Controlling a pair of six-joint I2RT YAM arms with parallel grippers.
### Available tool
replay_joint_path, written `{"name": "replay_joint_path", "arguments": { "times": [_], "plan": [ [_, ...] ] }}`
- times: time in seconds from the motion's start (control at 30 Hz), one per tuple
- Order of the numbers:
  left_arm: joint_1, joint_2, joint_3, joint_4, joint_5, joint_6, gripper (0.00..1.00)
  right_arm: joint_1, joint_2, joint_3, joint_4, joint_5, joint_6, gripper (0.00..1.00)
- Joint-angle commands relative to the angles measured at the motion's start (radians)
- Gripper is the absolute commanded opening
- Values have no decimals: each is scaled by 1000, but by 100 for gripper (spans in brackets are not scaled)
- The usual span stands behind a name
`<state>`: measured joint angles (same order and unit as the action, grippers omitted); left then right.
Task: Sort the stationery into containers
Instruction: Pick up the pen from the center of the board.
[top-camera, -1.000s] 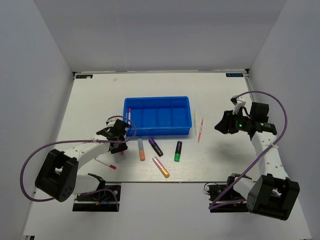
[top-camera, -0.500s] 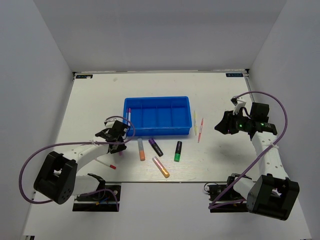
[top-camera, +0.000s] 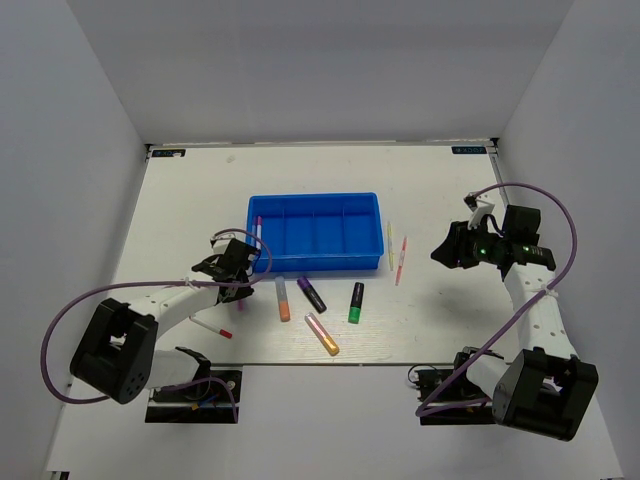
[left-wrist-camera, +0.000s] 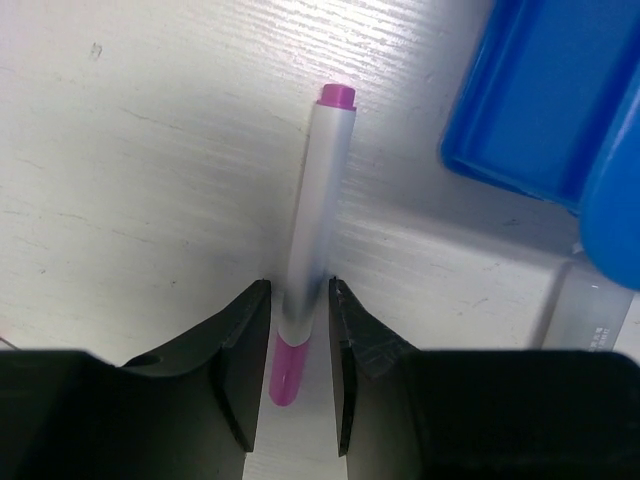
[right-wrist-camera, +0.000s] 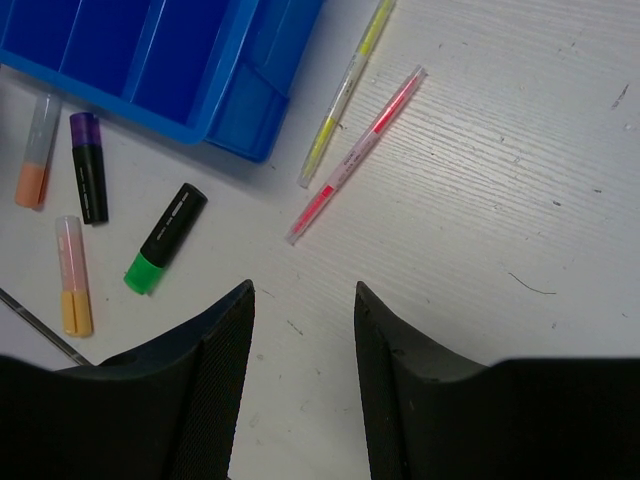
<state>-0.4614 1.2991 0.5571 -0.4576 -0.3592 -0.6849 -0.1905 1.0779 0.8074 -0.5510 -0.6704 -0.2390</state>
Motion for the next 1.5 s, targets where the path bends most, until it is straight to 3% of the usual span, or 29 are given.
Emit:
{"name": "replay_joint_path", "arguments": {
  "times": [0.0, 0.6, 0.73, 1.03, 1.47],
  "plan": [
    [4, 88, -94, -49, 118, 15, 40, -9, -13, 30, -4, -31, 6, 48],
    [-5, 98, -108, -179, 101, 38, 36, -23, -26, 35, -1, -47, 17, 48],
    [-13, 118, -77, -204, 95, 36, 29, -24, -29, 35, -1, -54, 17, 48],
    [-14, 117, -71, -228, 100, 25, 0, -32, -33, 35, -7, -64, 17, 48],
    [-36, -148, 52, -423, 42, -4, 0, -41, -33, 35, -3, -75, 21, 48]
  ]
}}
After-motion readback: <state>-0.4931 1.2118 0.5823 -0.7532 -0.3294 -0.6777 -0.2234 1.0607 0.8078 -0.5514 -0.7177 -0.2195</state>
